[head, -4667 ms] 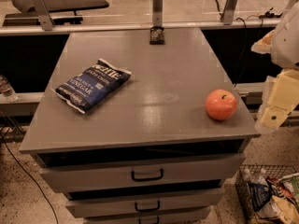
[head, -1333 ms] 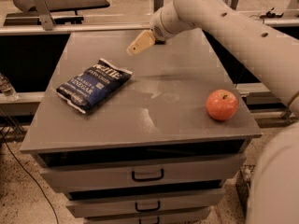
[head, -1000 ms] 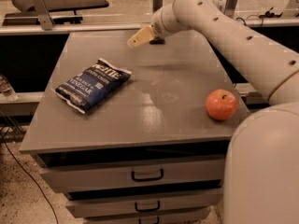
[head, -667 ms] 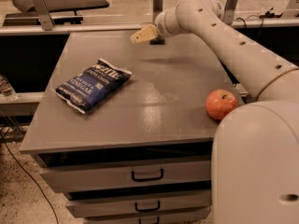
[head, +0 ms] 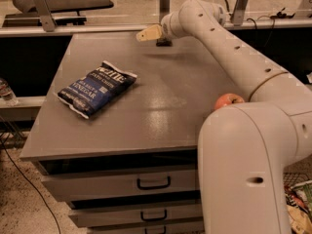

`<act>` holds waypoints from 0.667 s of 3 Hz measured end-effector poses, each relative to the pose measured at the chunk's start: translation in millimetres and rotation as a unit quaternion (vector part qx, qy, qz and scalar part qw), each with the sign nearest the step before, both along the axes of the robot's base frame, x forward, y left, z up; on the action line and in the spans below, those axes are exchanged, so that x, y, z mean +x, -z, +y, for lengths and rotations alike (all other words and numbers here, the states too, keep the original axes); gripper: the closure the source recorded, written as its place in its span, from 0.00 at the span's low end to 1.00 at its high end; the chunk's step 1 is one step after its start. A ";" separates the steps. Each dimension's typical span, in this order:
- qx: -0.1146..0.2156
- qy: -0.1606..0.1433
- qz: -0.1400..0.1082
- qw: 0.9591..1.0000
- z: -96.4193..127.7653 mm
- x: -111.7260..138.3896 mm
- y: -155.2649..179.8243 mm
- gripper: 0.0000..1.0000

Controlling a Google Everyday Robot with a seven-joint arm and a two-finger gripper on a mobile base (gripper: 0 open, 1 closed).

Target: Move rxbar chocolate near apple

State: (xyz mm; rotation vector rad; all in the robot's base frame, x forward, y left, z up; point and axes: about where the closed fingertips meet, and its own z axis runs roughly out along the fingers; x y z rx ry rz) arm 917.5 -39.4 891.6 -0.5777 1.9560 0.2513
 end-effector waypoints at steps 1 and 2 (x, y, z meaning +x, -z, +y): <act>0.006 0.022 0.018 1.000 -8.4 9.3 8.0 0.00; 0.008 0.037 0.038 0.999 -17.0 13.6 18.9 0.00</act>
Offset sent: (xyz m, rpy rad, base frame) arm 0.0233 -0.0342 -0.0246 0.0216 0.1235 -0.1191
